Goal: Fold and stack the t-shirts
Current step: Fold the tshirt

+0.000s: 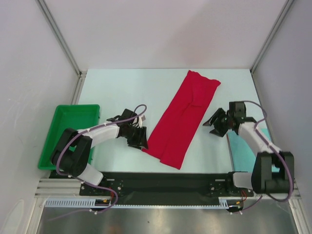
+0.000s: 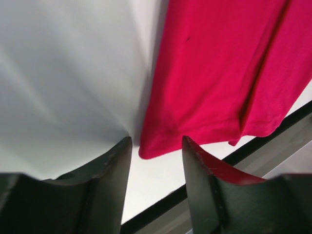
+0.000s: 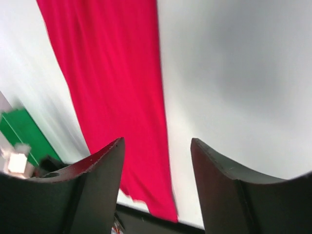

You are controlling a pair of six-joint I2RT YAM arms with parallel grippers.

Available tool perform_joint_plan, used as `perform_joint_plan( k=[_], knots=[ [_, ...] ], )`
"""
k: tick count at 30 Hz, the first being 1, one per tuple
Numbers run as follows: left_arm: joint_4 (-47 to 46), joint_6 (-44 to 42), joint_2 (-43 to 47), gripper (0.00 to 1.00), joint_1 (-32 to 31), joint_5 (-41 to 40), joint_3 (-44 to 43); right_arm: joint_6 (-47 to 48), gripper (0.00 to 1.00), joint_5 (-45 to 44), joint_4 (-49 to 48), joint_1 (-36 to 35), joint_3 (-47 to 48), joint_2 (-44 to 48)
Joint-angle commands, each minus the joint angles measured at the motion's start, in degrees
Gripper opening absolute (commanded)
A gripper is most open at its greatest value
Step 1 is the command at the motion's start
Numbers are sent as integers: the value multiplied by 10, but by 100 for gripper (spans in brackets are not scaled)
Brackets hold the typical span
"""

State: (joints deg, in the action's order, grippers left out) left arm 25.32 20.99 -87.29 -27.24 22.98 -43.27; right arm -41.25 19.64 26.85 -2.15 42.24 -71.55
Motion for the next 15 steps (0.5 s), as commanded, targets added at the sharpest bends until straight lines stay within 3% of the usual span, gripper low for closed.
perform_joint_plan(
  k=[1, 4, 7, 9, 10, 15],
  knots=[
    [-36, 3, -22, 50, -4, 6, 10, 60, 63, 24, -83, 36, 90, -79],
    [-54, 16, -25, 44, -3, 22, 23, 86, 69, -2, -108, 58, 193, -187],
    [-58, 26, -28, 28, -3, 25, 34, 78, 71, -7, -151, 84, 275, -289],
    [-62, 39, -25, 15, -3, 28, 46, 65, 72, -13, -180, 95, 332, -358],
    [-69, 45, -24, 1, -3, 29, 50, 63, 72, -14, -188, 98, 347, -377],
    [-69, 86, 1, 0, -4, 21, 73, 51, 72, -12, -241, 108, 447, -498]
  ],
)
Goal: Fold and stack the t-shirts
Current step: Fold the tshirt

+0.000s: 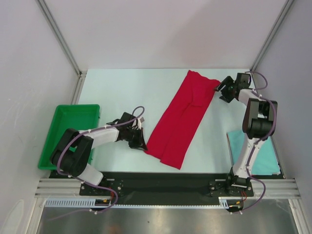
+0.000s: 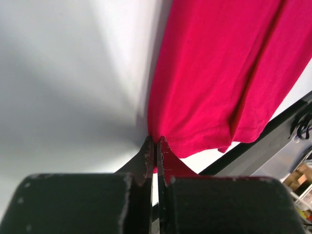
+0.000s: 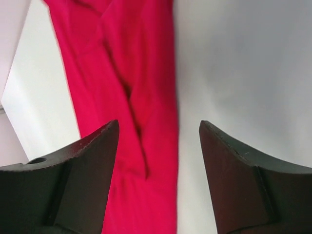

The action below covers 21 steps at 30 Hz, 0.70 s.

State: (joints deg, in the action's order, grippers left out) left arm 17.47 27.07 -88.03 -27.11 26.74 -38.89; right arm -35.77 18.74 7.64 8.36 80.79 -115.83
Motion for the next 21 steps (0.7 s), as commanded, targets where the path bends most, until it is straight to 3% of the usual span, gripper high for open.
perform_joint_plan(
  k=[1, 9, 14, 21],
  knots=[
    [11, 31, 15, 0, -4, -18, 33, -2, 72, -5, -45, 3, 80, -72],
    [6, 79, 79, 0, -5, -12, 84, -65, 66, 1, -54, 7, 178, -192],
    [-5, 105, 98, 0, -5, 7, 106, -112, 54, -7, -87, -1, 213, -242],
    [-50, 149, 146, 0, -8, 2, 150, -134, 10, -7, -53, -34, 352, -339]
  ],
)
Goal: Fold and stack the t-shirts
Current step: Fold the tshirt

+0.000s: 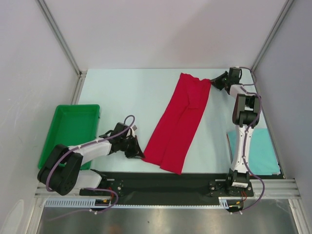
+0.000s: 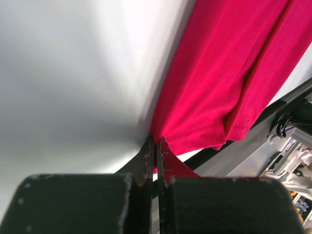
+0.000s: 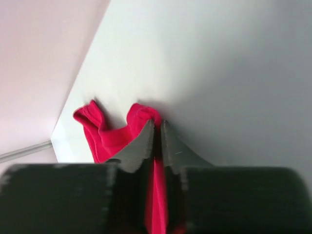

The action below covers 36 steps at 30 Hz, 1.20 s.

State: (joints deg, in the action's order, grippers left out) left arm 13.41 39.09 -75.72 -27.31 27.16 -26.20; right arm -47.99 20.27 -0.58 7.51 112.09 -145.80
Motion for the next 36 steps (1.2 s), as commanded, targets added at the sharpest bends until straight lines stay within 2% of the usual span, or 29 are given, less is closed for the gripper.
perform_joint_plan(
  k=[1, 3, 7, 11, 12, 17, 20, 21, 22, 25, 26, 27, 29, 30, 32, 33, 35, 36],
  knots=[
    [-17, 33, 24, 1, -7, -1, 27, -20, 6, -28, 16, -28, 49, -47],
    [-40, 42, 28, 0, -11, 7, 42, -25, 1, -36, -6, -38, 93, -76],
    [-74, 63, 29, 0, -27, 11, 49, -16, 0, -63, 3, -58, 222, -142],
    [-131, 129, 30, 0, -69, 10, 62, -35, 0, -108, -8, -70, 283, -178],
    [-171, 151, 21, 0, -87, 1, 66, -37, 0, -119, -7, -72, 311, -197],
    [-222, 193, -14, 0, -130, -17, 62, -37, 0, -110, -10, -73, 342, -220],
    [-219, 206, -11, 0, -158, -36, 44, -16, 12, -110, 64, -73, 353, -199],
    [-213, 207, -7, 0, -164, -42, 40, 0, 26, -106, 79, -73, 350, -187],
    [-207, 207, -4, 0, -169, -51, 34, 8, 33, -104, 114, -73, 348, -178],
    [-203, 208, 9, 0, -176, -50, 35, 57, 45, -100, 222, -61, 349, -130],
    [-203, 204, 9, 0, -177, -47, 35, 73, 48, -106, 253, -55, 343, -112],
    [-201, 200, 7, 0, -177, -45, 36, 87, 56, -115, 283, -47, 306, -68],
    [-189, 187, 6, 2, -177, -41, 37, 130, 61, -135, 317, -39, 218, 4],
    [-177, 184, 8, 9, -177, -38, 39, 138, 65, -142, 314, -34, 113, 84],
    [-151, 171, 15, 15, -177, -28, 34, 163, 70, -145, 311, -33, 21, 159],
    [-138, 166, 22, 24, -177, -29, 31, 166, 73, -145, 323, -35, -25, 200],
    [-97, 151, 54, 32, -177, -29, 22, 172, 74, -121, 327, -43, -153, 305],
    [-84, 145, 66, 40, -177, -30, 18, 171, 75, -116, 330, -48, -195, 341]
  ],
)
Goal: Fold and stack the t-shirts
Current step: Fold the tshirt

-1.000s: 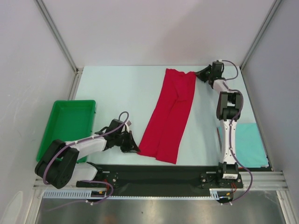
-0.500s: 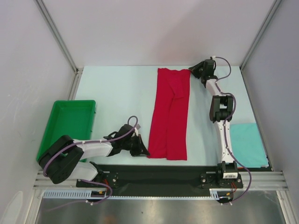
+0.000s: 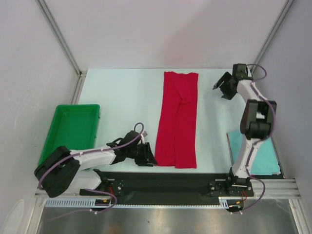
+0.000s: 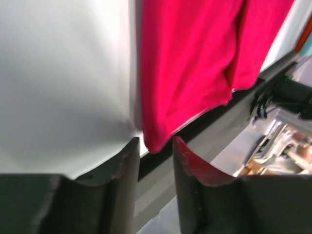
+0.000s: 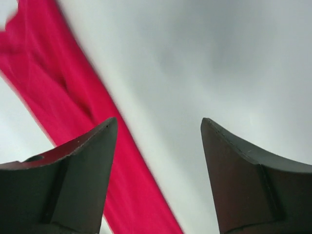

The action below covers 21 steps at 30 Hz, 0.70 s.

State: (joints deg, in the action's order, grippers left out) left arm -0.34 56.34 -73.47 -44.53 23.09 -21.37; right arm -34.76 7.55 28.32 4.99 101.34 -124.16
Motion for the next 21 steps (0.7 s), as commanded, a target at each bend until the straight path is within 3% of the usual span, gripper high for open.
perform_joint_plan(
  k=[1, 3, 4, 7, 11, 14, 18, 21],
  knots=[
    [66, -38, 60, 44, -5, 10, -42, 39, 74, 37, 37, -33, -180, 196],
    [106, -53, 67, 56, -5, 0, -53, 34, 72, 64, 31, -45, -264, 262],
    [120, -69, 68, 59, -4, -3, -65, 34, 71, 85, 31, -71, -345, 329],
    [143, -94, 49, 66, -4, 1, -71, 36, 69, 116, 47, -117, -446, 423],
    [153, -121, 4, 66, 1, 4, -83, 4, 65, 134, 75, -192, -601, 591],
    [166, -147, -19, 65, 7, -8, -97, -26, 59, 141, 105, -205, -671, 688],
    [155, -166, -44, 60, 22, 1, -97, -63, 56, 161, 110, -219, -736, 752],
    [142, -174, -54, 56, 35, 13, -98, -78, 57, 185, 82, -229, -769, 746]
  ],
)
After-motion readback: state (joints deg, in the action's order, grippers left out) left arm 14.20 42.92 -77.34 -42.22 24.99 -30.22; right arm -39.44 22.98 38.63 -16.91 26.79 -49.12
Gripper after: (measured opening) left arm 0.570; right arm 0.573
